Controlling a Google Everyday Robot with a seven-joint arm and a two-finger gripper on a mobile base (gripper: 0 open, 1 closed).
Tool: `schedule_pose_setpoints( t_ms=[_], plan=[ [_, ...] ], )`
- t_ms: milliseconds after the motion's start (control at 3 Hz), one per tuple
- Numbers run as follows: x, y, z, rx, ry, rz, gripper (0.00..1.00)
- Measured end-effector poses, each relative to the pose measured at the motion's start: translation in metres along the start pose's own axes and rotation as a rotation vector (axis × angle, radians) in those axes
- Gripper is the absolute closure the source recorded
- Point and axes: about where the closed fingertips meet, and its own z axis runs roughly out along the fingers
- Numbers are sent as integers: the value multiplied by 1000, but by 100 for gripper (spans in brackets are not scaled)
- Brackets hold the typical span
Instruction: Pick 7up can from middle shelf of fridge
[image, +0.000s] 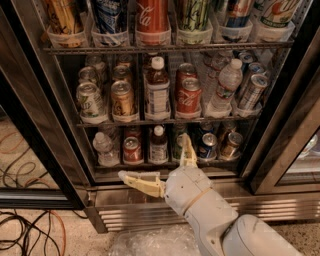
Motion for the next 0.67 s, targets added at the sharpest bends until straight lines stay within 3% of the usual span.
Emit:
schedule_pose_setpoints(
  t_ms=[333, 667],
  plan=[
    [0, 0, 0, 0, 0, 0, 0],
    [0, 7, 7, -42, -9, 4, 0]
  ],
)
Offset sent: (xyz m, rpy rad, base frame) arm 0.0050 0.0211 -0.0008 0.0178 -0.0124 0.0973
